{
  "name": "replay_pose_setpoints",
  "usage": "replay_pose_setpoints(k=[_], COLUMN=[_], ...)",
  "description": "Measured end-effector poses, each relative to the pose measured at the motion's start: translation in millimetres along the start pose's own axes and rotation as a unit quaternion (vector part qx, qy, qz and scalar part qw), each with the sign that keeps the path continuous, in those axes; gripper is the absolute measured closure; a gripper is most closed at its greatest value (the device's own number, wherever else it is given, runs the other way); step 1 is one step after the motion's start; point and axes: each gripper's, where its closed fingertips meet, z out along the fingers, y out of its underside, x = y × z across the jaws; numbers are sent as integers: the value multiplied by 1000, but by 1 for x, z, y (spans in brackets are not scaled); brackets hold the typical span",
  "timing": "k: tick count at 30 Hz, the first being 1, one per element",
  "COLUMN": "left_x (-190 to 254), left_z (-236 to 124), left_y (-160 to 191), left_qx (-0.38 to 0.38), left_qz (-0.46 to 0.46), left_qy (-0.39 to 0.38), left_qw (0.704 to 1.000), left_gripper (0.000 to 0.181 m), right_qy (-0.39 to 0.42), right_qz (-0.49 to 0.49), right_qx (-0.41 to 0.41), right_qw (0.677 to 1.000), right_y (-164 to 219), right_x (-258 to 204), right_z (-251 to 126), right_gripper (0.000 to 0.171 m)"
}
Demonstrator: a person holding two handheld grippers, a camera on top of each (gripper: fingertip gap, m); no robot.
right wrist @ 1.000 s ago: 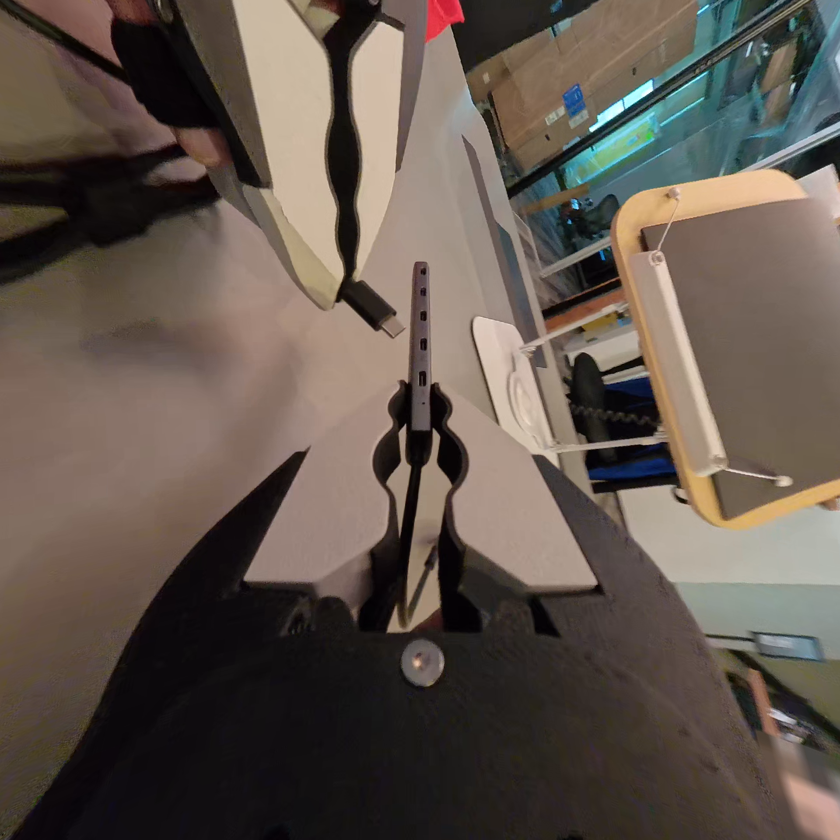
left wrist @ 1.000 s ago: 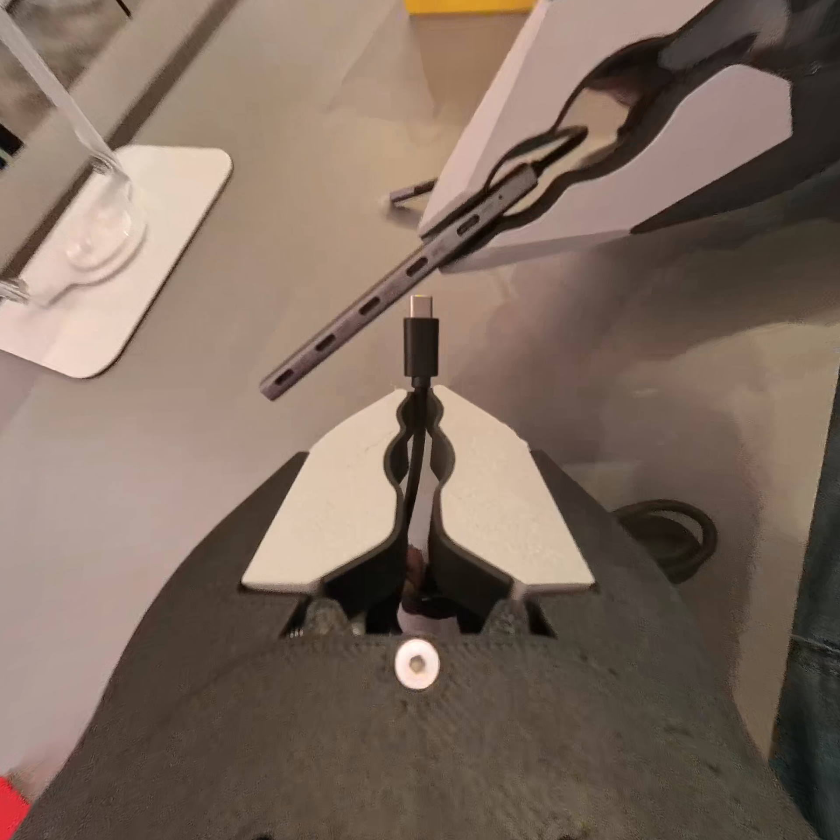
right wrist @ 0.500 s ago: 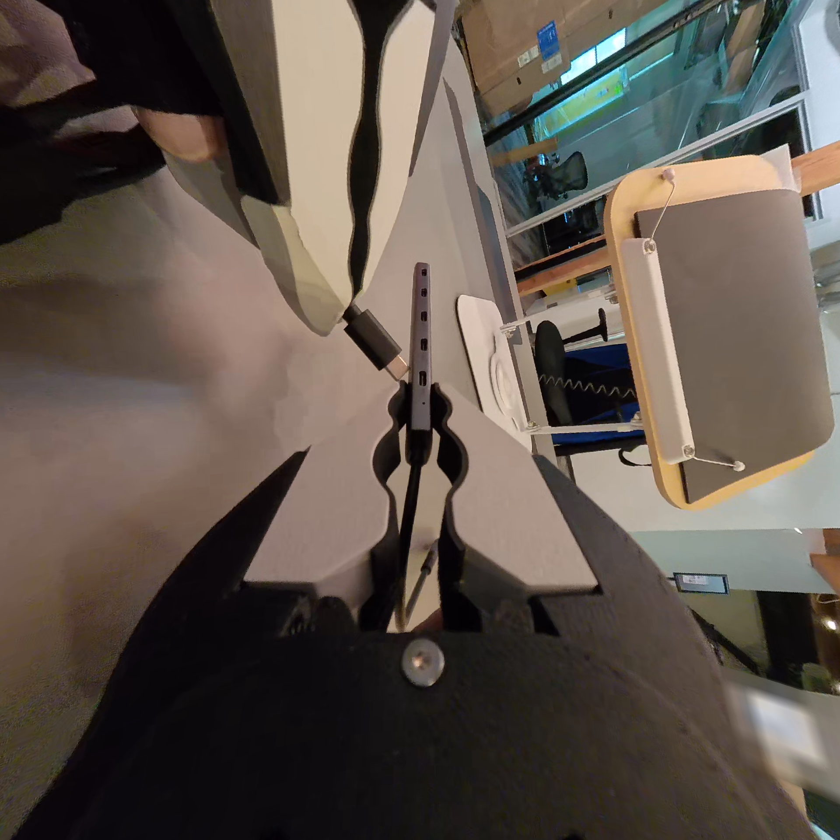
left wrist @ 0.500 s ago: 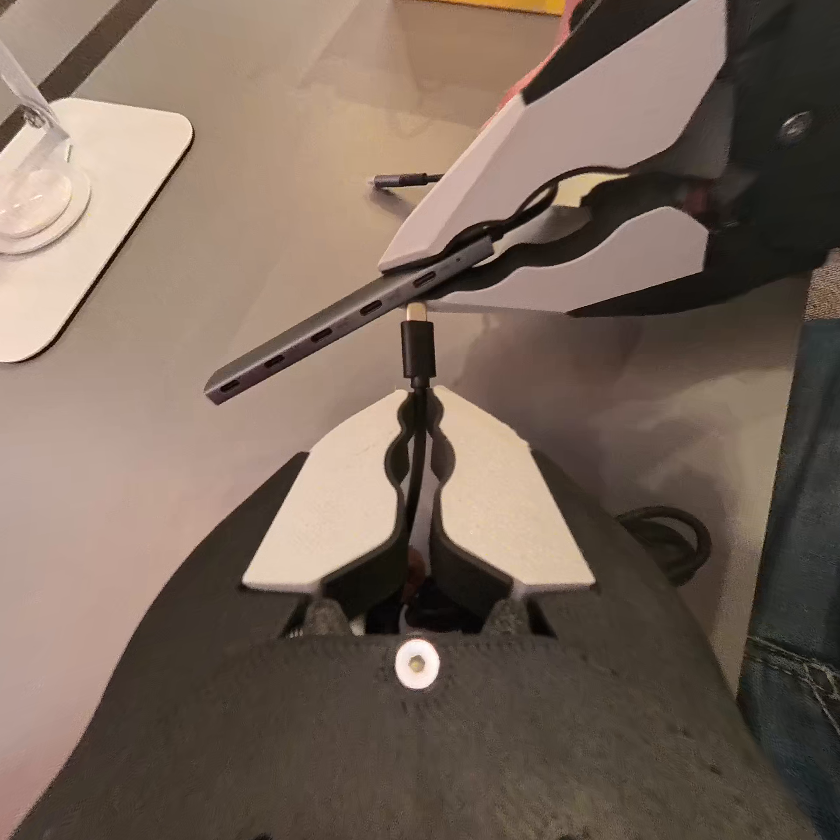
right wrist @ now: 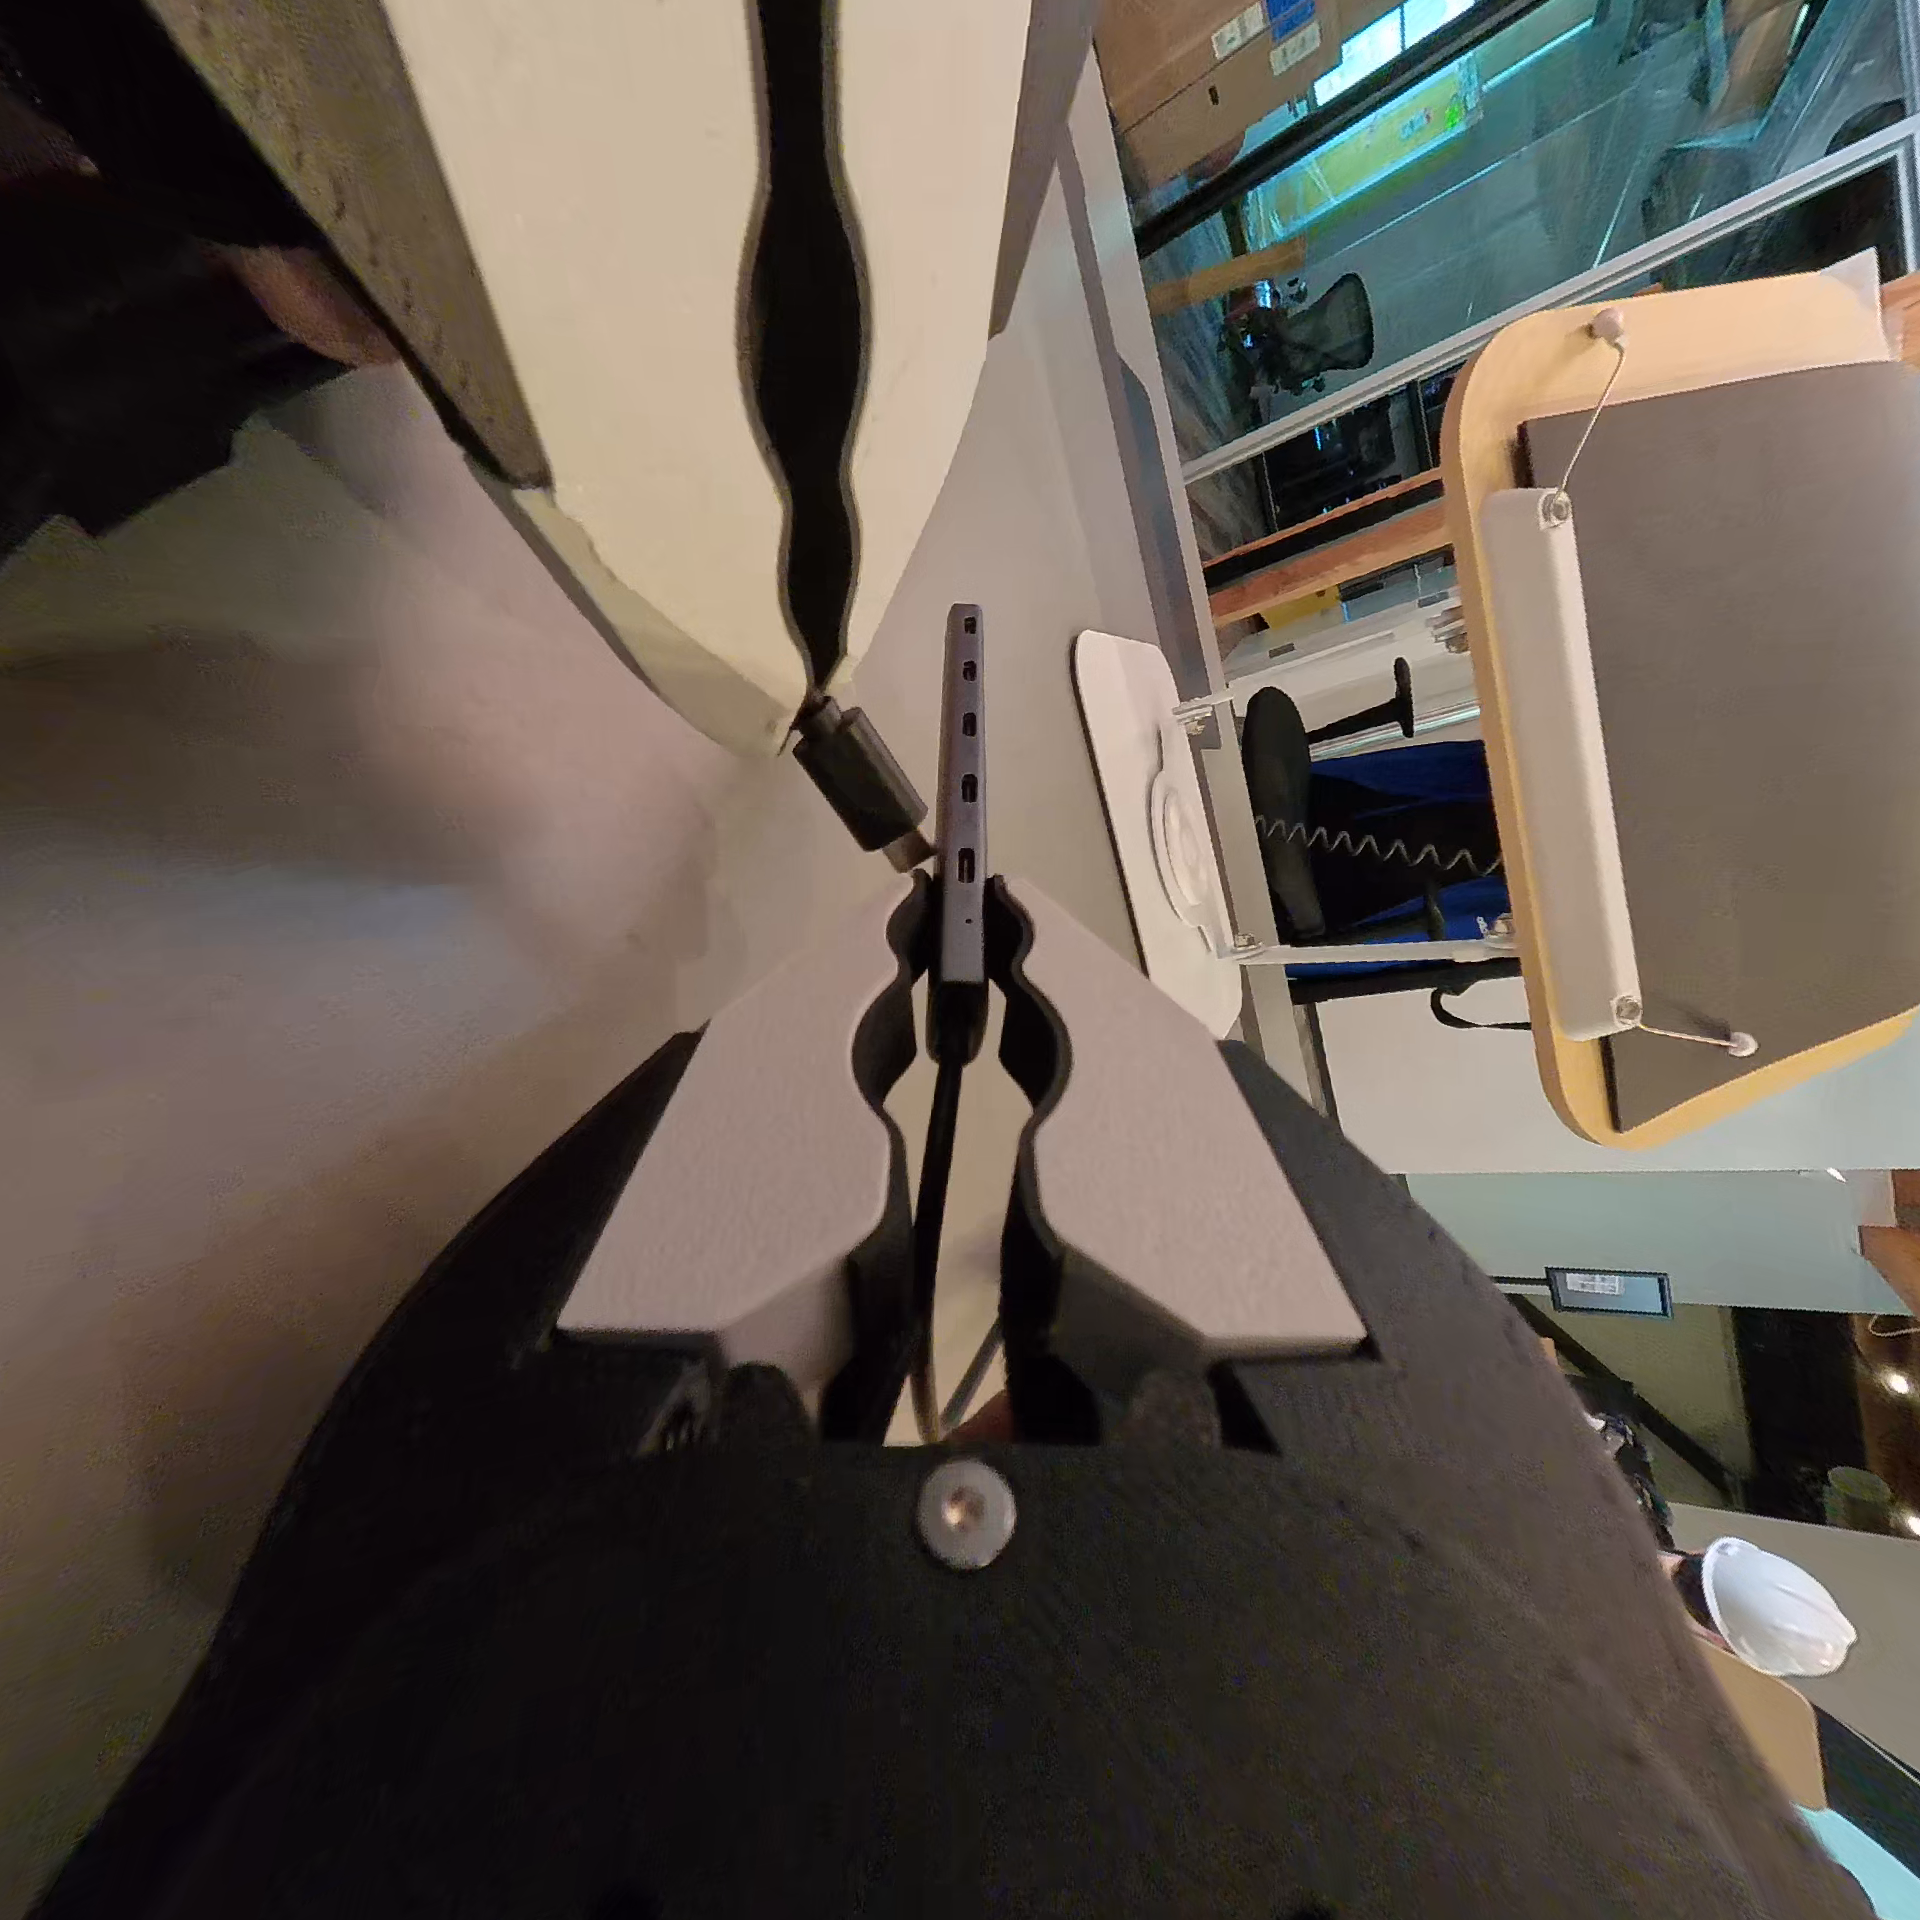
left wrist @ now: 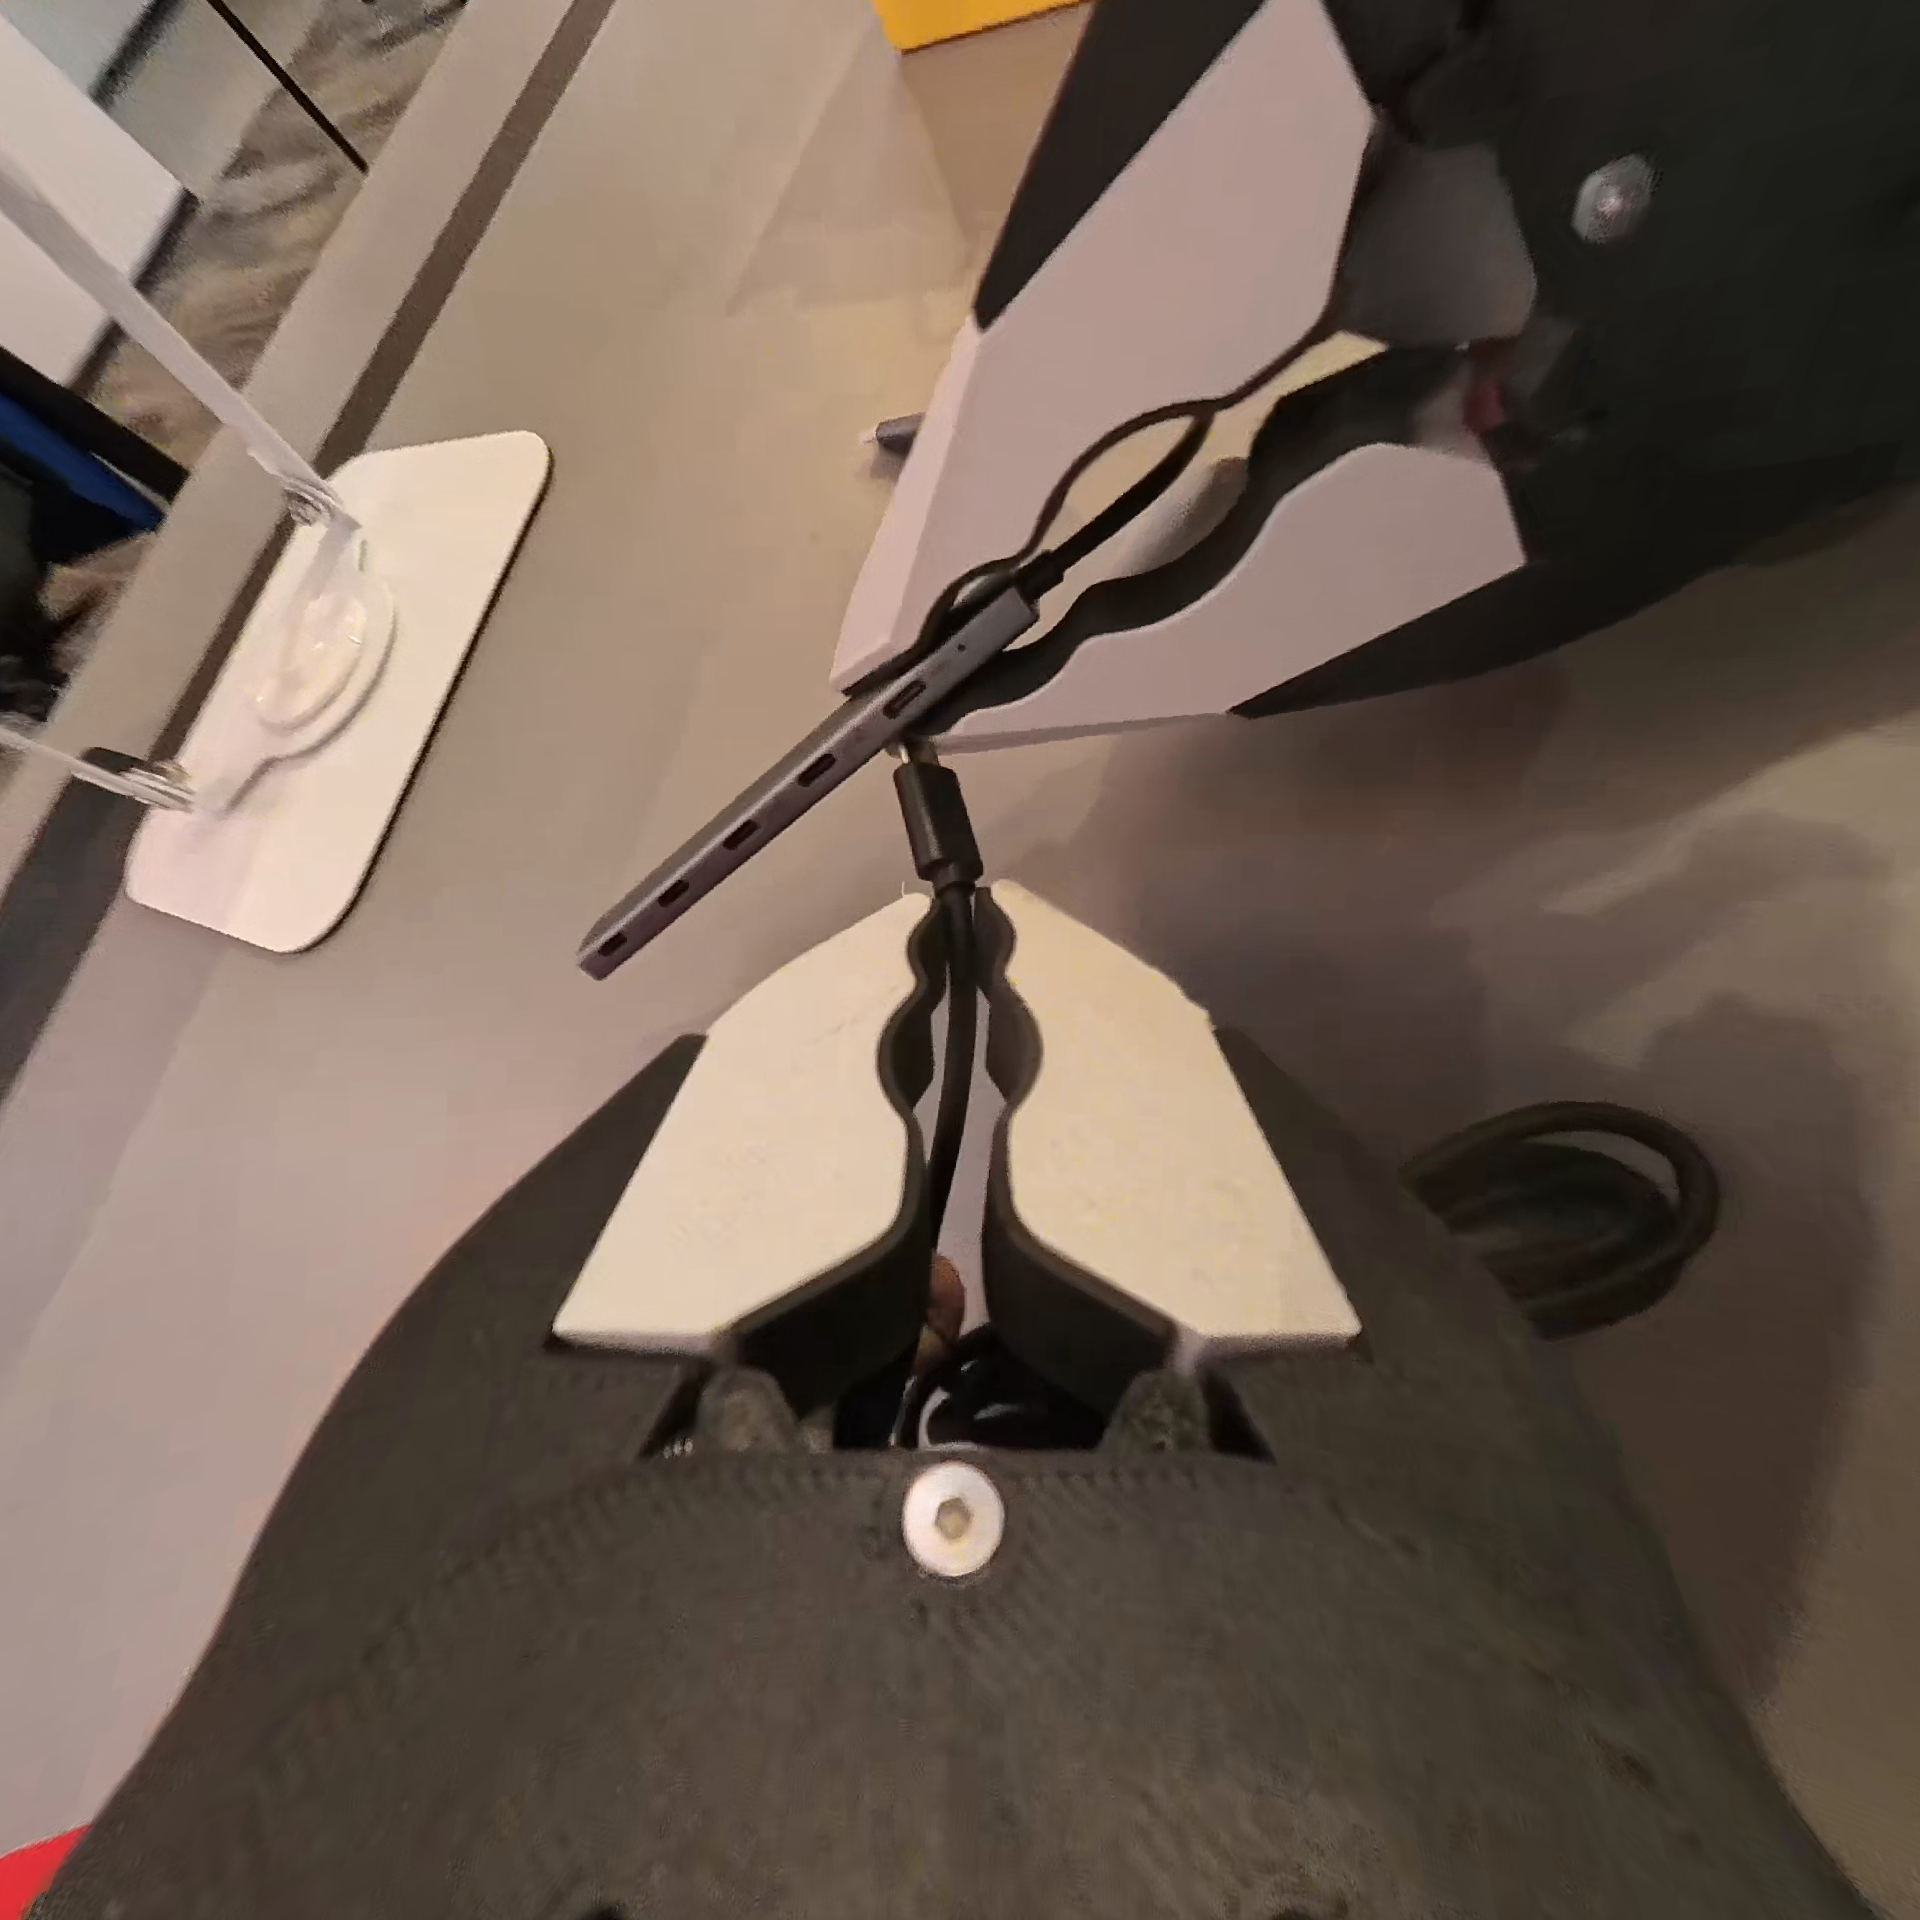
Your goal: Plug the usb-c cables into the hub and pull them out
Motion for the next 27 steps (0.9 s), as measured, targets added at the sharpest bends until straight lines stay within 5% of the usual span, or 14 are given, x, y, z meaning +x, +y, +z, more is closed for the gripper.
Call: replay_pose_setpoints(k=[16,27], left_x=[-5,-5], left_z=[5,1], left_y=[3,-8], left_qx=[-8,62], left_qz=[205,202], left_qy=[-107,-142], left_qw=[973,967], left_gripper=[176,176], right_qy=[-23,-35], right_qz=[37,61], right_qx=[-2,18], right_qw=[999,997], right_y=[5,-4], right_x=[-8,-14], right_z=[7,9], right_gripper=[165,165])
